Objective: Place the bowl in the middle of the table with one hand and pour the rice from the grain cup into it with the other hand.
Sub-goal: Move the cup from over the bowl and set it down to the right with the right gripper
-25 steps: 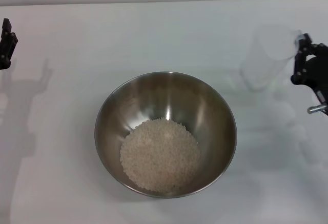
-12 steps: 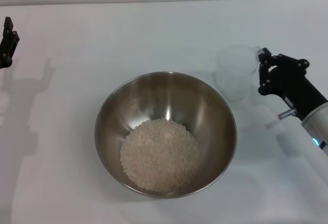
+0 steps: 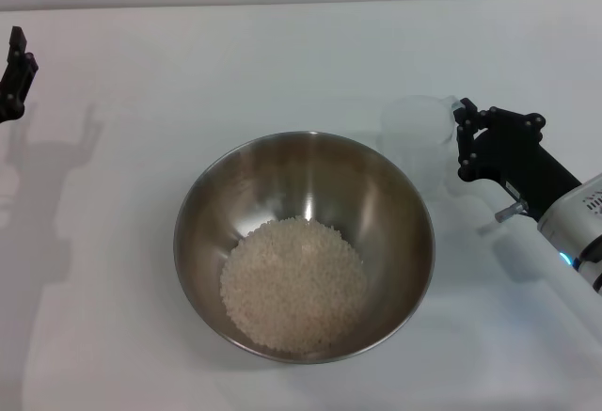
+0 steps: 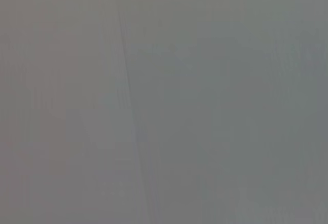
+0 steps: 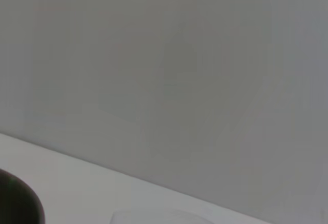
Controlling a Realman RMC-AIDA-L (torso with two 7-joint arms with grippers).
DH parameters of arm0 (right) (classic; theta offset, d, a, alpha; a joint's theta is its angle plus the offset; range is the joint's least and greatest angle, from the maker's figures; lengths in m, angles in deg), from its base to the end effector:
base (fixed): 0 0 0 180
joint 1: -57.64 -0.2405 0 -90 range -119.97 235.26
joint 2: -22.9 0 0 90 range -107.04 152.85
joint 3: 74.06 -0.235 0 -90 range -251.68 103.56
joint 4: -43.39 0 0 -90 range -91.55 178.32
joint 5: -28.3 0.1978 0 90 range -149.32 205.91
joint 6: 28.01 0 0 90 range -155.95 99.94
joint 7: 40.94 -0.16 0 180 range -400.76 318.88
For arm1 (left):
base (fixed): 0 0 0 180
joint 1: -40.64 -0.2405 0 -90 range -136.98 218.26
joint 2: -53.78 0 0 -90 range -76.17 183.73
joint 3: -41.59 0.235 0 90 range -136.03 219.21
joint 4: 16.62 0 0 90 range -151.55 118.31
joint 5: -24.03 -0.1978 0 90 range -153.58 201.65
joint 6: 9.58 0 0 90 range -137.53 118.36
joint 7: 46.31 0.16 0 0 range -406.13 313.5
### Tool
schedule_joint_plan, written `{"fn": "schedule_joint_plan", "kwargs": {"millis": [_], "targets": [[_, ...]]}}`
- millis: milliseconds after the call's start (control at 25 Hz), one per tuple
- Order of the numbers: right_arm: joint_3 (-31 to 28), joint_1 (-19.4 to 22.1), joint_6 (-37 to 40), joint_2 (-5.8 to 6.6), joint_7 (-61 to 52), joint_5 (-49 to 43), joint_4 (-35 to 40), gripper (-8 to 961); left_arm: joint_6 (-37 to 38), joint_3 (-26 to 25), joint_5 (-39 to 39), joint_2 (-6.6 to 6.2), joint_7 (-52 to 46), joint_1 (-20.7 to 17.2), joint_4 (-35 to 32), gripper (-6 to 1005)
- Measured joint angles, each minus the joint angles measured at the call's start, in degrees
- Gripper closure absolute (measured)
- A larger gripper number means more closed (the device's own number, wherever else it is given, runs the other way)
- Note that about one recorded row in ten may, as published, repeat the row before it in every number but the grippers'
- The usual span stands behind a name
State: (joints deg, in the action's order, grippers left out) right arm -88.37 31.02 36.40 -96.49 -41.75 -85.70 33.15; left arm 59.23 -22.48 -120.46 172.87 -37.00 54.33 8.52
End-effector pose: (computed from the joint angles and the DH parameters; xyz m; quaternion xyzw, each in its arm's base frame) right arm 0.2802 0.3124 -0.0590 -0.8129 0.1533 0.2333 0.5111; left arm -0.2884 0.3115 0.0234 -0.6552 -0.1403 -0.2803 0.6874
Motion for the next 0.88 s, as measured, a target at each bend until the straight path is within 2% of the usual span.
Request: {"fn": "schedule_joint_plan", "kwargs": {"millis": [480,880], "targets": [[0.07,1.17,0.18,-0.22,0.07,-0.01,-0.58,785,0.00,0.07,0.00,0.00,0.00,0.30,0.00,185],[0.08,5.29,4.43,-0.16,1.60,-0.01,-2.11,642,-0.01,0.26,0.00,0.00,0.00,0.22,0.00,185]]}}
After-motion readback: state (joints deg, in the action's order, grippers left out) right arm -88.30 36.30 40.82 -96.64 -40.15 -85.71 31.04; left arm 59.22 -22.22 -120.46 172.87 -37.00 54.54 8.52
